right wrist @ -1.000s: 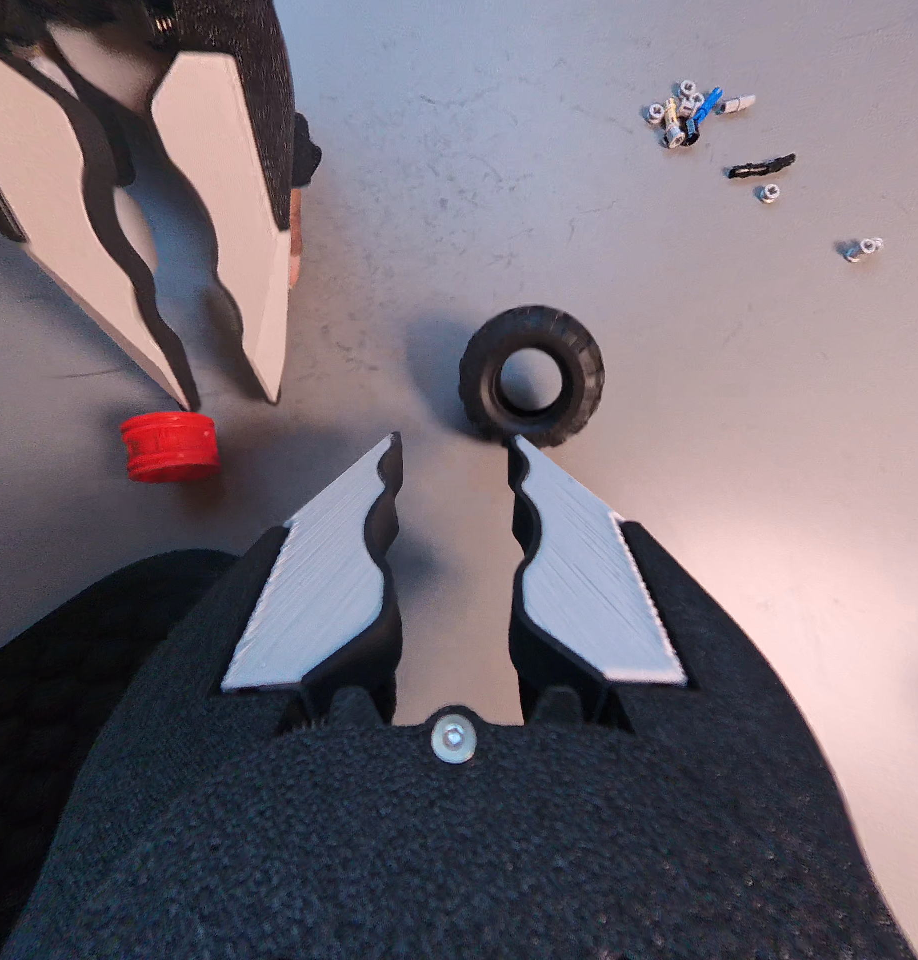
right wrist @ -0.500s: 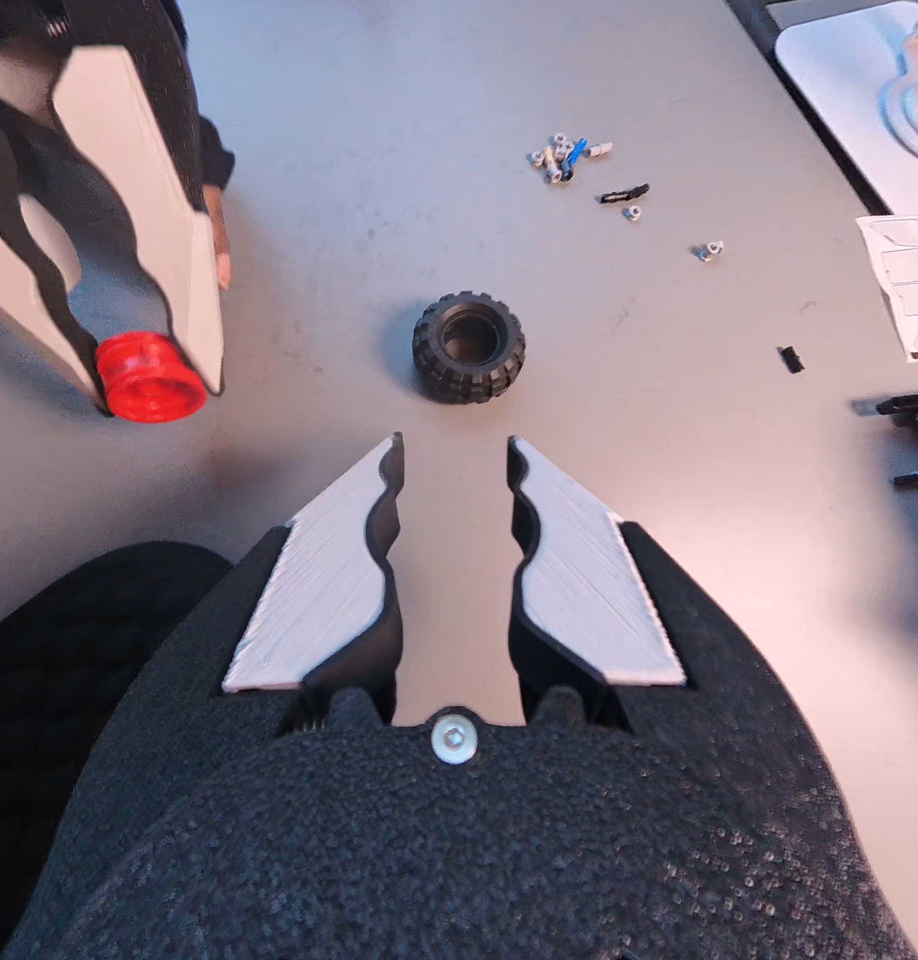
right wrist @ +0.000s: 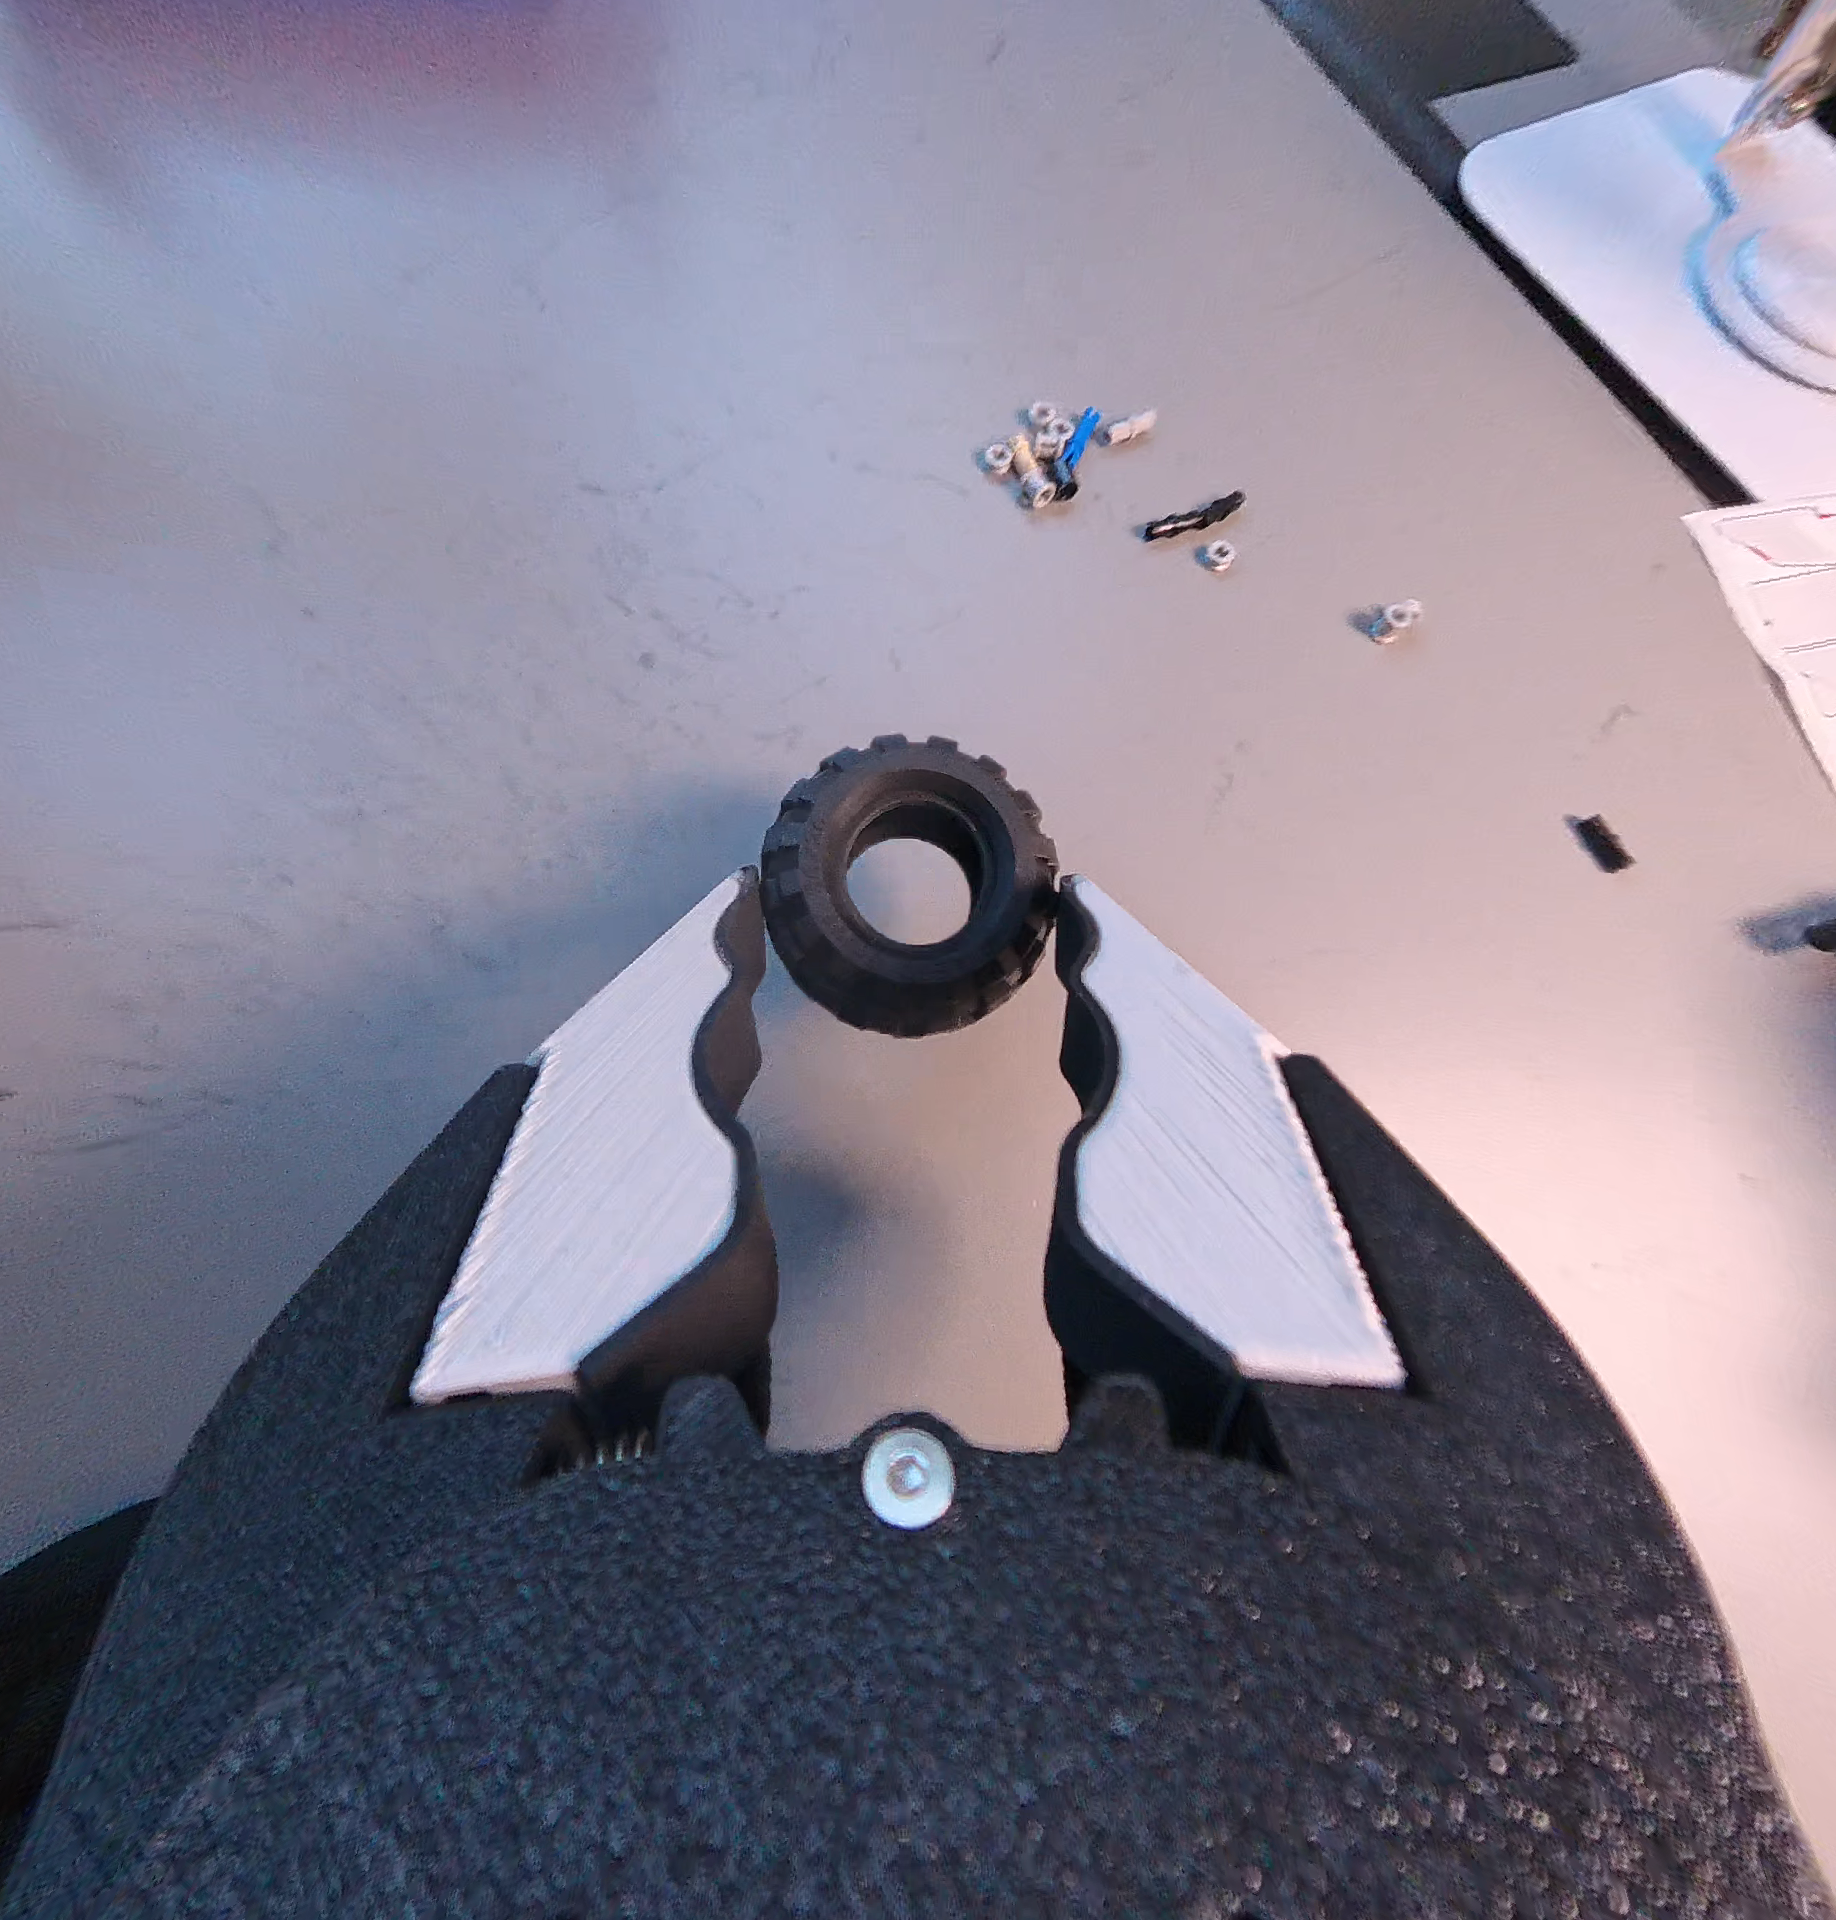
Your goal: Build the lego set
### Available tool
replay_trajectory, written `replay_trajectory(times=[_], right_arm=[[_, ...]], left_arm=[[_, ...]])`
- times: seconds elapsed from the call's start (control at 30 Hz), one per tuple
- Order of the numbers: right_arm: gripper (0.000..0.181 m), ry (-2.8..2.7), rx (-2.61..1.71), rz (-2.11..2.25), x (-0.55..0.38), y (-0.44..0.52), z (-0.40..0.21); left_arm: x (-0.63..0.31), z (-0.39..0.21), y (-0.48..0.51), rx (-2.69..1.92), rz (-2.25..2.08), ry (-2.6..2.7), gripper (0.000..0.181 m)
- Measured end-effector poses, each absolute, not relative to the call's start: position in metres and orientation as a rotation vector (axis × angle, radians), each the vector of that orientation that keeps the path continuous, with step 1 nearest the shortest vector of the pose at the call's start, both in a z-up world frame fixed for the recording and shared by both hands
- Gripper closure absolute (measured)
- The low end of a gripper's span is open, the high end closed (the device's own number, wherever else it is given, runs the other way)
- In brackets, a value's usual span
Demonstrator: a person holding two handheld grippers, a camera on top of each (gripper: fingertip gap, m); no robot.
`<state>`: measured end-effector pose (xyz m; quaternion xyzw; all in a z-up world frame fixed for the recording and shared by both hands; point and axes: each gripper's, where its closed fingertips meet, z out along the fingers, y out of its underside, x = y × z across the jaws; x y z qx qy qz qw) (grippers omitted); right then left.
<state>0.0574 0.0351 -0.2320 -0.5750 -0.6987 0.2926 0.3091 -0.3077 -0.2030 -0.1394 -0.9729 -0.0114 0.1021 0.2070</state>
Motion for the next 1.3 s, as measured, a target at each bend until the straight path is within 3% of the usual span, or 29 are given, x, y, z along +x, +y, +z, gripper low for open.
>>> replay_trajectory(times=[0.3,0.53,0.67,0.9,1.1,1.23,1.3], right_arm=[[0.126,-1.718,-1.600,0.857,0.070,0.051,-0.226],[0.126,-1.672,-1.617,0.875,0.072,0.060,-0.224],[0.126,-1.617,-1.613,0.881,0.072,0.072,-0.217],[0.126,-1.555,-1.620,0.757,0.063,0.115,-0.199],[0.125,-1.572,-1.604,0.644,0.041,0.159,-0.182],[0.125,-1.601,-1.572,0.651,-0.011,0.183,-0.179],[0.125,-1.621,-1.583,0.686,-0.047,0.190,-0.184]], left_arm=[[-0.415,-0.216,-0.254,-2.985,0.355,-0.290,0.149],[-0.454,-0.196,-0.222,-2.719,0.595,-0.347,0.135],[-0.406,-0.141,-0.174,-2.433,0.590,-0.175,0.134],[-0.235,-0.065,-0.103,-1.853,0.278,0.065,0.135],[-0.134,-0.052,-0.076,-1.501,-0.008,0.063,0.116],[-0.100,-0.074,-0.052,-1.460,-0.303,0.029,0.113],[-0.094,-0.087,-0.041,-1.473,-0.393,0.009,0.120]])
